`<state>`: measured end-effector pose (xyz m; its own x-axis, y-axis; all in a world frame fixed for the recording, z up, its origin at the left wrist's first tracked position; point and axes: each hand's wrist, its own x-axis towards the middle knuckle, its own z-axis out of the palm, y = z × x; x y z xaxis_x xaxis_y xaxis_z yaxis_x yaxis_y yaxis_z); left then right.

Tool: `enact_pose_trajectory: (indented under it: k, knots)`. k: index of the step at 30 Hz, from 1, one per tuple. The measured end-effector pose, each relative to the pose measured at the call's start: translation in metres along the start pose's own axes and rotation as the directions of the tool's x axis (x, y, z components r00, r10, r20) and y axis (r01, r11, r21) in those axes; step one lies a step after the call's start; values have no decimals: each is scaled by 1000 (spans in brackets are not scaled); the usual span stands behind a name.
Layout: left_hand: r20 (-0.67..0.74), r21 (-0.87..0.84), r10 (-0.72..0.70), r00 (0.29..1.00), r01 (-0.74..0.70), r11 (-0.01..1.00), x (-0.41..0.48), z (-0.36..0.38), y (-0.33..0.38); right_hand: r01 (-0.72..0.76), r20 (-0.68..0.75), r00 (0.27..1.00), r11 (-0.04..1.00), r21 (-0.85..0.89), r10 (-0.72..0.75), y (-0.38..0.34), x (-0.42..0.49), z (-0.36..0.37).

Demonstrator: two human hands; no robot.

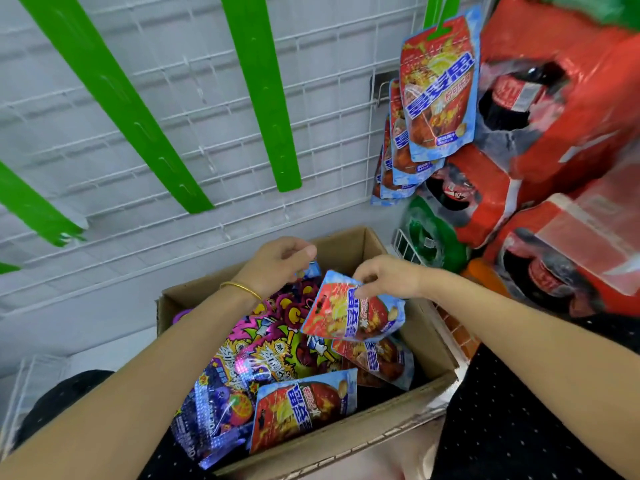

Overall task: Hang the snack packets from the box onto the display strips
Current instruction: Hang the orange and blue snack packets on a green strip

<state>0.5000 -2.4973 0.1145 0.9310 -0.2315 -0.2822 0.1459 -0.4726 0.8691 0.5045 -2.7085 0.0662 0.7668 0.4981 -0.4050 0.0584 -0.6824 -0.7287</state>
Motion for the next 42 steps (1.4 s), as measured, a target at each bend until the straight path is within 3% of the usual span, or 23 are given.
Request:
enact_pose_trajectory:
  k: [5,8,12,17,20,24,30,34,42]
  knots:
    - [25,-78,24,999,-22,997,9,4,15,38,-197,979,894,447,57,-12,-17,-40]
    - [-54,-175,84,995,-92,980,21,6,32,117,-299,953,852,511,49,-18,-24,-58]
    - [-79,-80,217,973,-223,971,41,6,72,334,-494,869,765,550,-23,-38,-33,-79]
    - [39,-51,302,952,-300,952,62,5,148,541,-781,624,726,425,-7,-51,-45,-112]
    - [-123,-34,450,884,-457,889,79,4,206,623,-875,485,693,362,20,-56,-57,-140]
    - [-258,56,539,801,-545,837,110,12,264,547,-969,245,819,173,42,-60,-63,-172]
    - [-261,45,511,819,-518,854,130,19,291,464,-1000,21,886,24,16,-80,-55,-200]
    - [-226,-9,414,882,-426,905,127,18,298,371,-999,-33,929,-15,-3,-90,-49,-216]
    - [-149,-125,309,939,-328,936,120,14,307,324,-1000,-26,946,-18,-10,-103,-43,-239]
